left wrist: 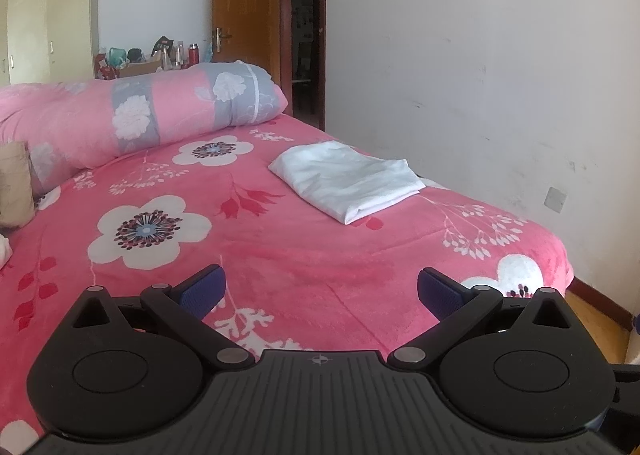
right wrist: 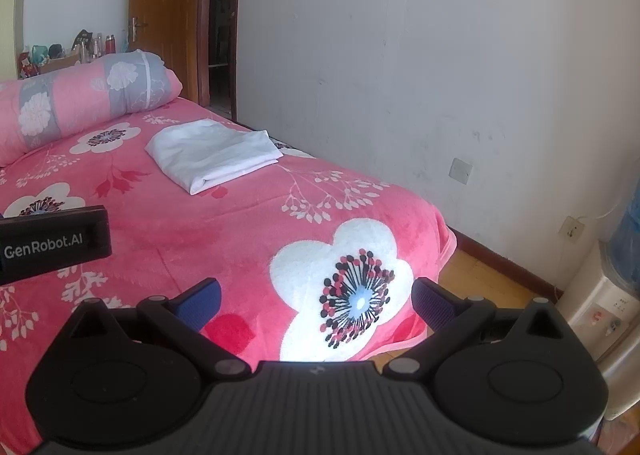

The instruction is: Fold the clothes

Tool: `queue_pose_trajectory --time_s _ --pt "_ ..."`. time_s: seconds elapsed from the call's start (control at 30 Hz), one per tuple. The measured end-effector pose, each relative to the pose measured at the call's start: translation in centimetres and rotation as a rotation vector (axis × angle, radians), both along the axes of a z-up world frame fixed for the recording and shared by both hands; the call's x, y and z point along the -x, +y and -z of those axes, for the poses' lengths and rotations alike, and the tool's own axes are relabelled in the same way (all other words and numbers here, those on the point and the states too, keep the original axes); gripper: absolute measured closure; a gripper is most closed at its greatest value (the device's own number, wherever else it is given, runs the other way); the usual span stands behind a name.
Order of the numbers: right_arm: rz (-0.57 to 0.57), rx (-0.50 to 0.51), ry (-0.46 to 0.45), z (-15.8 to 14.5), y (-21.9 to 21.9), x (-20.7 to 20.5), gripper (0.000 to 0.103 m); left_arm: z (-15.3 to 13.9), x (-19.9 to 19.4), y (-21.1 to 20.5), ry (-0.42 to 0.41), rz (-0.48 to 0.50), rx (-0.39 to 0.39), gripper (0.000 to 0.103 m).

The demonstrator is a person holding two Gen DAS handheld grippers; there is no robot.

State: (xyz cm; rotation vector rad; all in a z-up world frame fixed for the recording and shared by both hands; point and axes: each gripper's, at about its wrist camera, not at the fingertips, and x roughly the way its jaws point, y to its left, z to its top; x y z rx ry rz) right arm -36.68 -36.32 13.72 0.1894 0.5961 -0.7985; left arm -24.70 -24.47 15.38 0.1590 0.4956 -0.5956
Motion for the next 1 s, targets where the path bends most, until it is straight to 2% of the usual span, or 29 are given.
queue_pose_trajectory --time_s 1.0 --pt "0.008 -0.009 0.002 0.12 -0.37 0.11 0.0 0.08 0.18 -0.07 0.001 0.001 -0.012 0.0"
